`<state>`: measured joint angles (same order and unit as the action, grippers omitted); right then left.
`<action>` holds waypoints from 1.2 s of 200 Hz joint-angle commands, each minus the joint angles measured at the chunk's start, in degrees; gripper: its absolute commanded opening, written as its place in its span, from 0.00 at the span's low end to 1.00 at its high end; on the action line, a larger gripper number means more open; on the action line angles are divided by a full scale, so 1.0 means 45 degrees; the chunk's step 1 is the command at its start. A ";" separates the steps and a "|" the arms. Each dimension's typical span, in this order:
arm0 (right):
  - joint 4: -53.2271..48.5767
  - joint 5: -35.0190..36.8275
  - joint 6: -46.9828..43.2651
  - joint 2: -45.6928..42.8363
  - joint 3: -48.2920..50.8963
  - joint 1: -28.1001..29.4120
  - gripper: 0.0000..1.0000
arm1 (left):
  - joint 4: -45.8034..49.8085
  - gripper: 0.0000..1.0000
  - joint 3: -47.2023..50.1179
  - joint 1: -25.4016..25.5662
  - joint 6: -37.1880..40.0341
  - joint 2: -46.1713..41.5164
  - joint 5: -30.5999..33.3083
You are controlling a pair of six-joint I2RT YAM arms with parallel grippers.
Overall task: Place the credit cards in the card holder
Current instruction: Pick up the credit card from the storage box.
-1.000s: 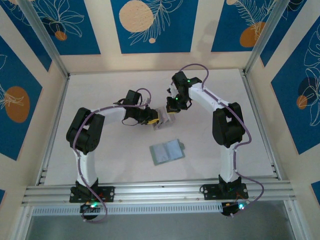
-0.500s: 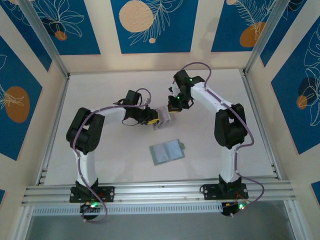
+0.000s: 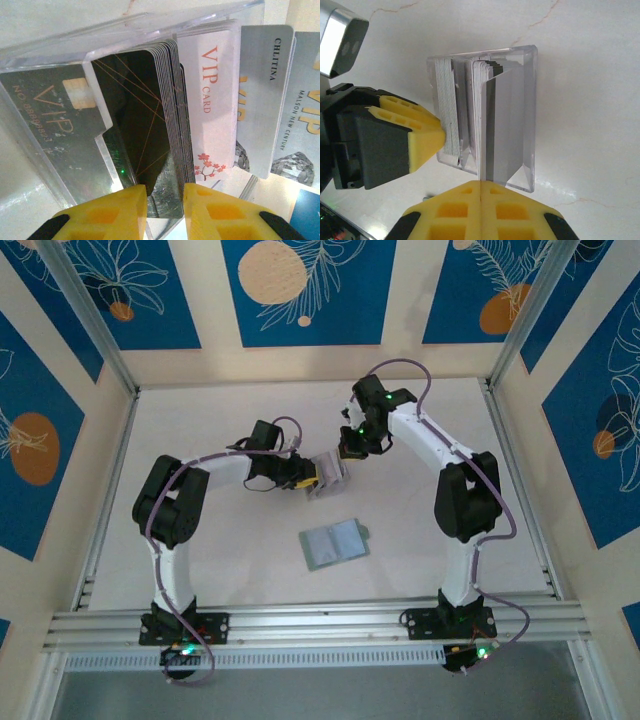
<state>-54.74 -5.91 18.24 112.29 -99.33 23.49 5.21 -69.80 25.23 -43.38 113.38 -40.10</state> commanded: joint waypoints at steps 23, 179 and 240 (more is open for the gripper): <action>-0.0373 -0.0024 0.0130 -0.0571 -0.0154 -0.0095 0.00 | 0.0461 0.27 0.0293 -0.0122 0.0010 -0.0143 0.0199; -0.0438 0.1034 0.0422 -0.2477 0.0666 0.0234 0.00 | 0.1749 0.28 0.2138 -0.0217 0.0588 -0.4088 0.0883; -0.0538 0.1323 0.1300 -0.5347 0.3901 0.1616 0.00 | 0.2100 0.29 0.4324 0.0026 0.0927 -0.6201 0.1313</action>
<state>-55.44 -0.56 20.91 93.51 -88.71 27.33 12.49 -53.21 24.99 -41.32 89.27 -35.44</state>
